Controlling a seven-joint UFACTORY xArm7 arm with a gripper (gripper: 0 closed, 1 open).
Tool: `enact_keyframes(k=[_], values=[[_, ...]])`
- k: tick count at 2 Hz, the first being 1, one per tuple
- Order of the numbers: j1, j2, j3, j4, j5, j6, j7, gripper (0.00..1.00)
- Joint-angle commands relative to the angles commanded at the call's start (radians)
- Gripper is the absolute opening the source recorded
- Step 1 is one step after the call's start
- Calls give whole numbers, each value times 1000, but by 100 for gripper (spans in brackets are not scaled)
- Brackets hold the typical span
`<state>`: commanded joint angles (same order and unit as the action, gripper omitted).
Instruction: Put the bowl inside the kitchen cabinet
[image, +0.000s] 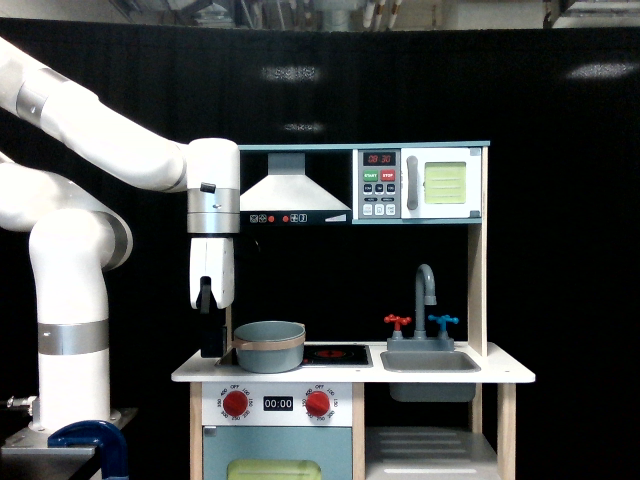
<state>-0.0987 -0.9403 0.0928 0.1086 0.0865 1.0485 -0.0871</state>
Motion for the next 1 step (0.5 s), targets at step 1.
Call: enact_keyframes(k=[1], values=[[15, 21, 15, 17, 4, -23, 23, 100]])
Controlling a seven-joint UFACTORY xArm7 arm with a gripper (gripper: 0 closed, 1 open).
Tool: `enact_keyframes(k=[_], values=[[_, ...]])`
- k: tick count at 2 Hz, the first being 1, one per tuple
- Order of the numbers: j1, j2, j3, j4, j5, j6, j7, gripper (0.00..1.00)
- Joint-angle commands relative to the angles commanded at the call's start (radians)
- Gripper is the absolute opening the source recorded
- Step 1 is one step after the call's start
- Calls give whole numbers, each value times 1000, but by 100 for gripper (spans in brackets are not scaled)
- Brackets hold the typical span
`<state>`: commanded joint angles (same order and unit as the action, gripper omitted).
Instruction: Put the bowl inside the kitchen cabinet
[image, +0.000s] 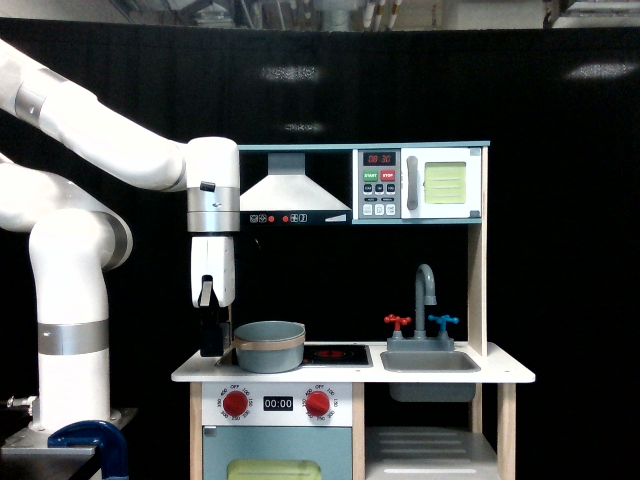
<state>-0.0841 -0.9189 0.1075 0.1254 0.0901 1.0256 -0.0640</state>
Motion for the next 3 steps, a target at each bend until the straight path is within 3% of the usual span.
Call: enact_keyframes(k=[1, 2, 3], values=[[68, 113, 28, 54, -6, -116, -33, 100], [160, 142, -182, 89, 114, -173, -214, 100], [372, 276, -534, 60, 318, -277, -710, 100]])
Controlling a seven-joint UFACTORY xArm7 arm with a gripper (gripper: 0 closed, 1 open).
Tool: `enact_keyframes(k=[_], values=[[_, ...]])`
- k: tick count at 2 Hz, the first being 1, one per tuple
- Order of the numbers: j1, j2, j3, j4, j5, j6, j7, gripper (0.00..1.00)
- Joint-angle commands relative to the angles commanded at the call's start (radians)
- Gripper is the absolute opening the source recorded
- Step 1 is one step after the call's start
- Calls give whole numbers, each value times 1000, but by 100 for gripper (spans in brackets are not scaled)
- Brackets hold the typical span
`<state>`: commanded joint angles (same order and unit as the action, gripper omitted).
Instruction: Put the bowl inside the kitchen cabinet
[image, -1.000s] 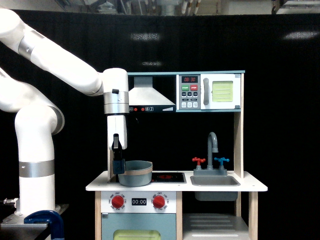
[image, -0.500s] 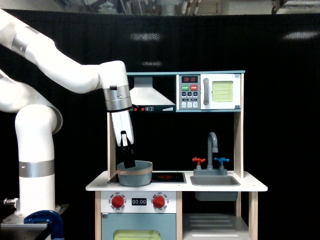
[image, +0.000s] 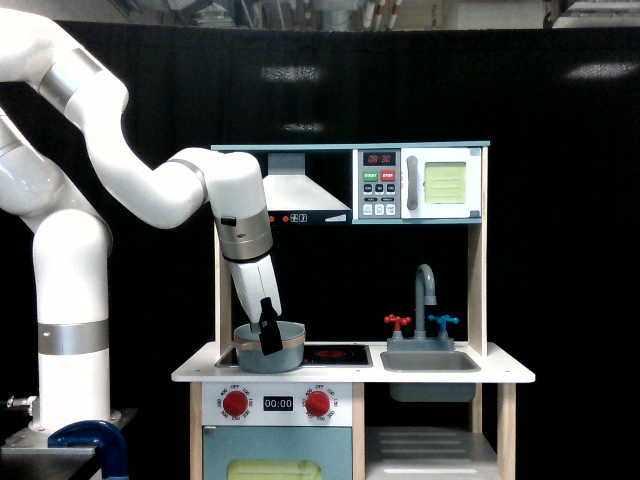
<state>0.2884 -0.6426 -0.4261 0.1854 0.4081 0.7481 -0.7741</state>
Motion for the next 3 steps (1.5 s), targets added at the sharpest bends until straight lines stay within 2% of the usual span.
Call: enact_keyframes(k=[1, 2, 3], values=[[-47, -109, 110, -72, 36, -64, 209, 100], [54, -36, 81, -74, 133, -158, 215, 100], [170, 41, -12, -45, 175, -180, 76, 100]])
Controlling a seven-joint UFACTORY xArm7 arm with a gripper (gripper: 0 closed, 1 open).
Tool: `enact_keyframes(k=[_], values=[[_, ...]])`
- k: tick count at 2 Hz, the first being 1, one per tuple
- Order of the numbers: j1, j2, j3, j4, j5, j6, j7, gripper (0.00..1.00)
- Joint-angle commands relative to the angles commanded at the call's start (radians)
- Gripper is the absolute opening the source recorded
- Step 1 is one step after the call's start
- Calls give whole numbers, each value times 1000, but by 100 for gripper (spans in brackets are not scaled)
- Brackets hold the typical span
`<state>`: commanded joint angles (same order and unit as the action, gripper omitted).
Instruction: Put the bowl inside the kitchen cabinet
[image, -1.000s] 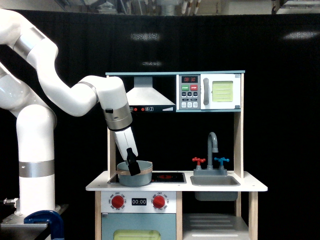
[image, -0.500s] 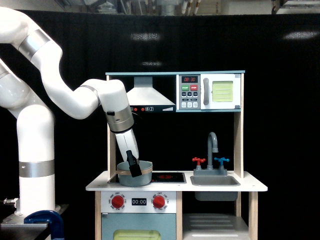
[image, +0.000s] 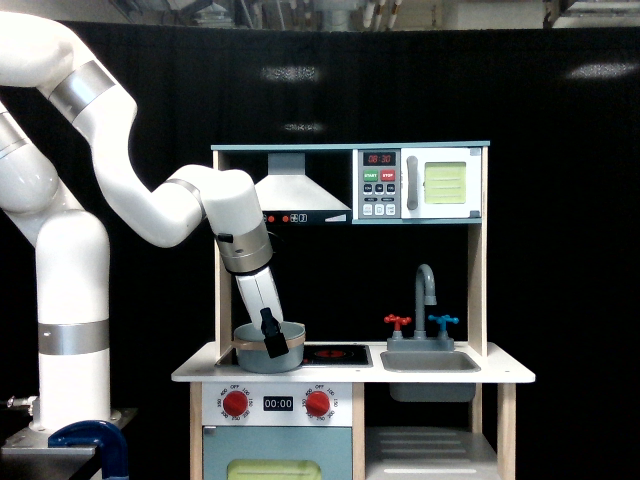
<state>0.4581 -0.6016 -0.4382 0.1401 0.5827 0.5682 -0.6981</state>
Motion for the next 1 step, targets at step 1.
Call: enact_keyframes(k=[1], values=[[53, 17, -5, -12, 10, -34, -53, 100]])
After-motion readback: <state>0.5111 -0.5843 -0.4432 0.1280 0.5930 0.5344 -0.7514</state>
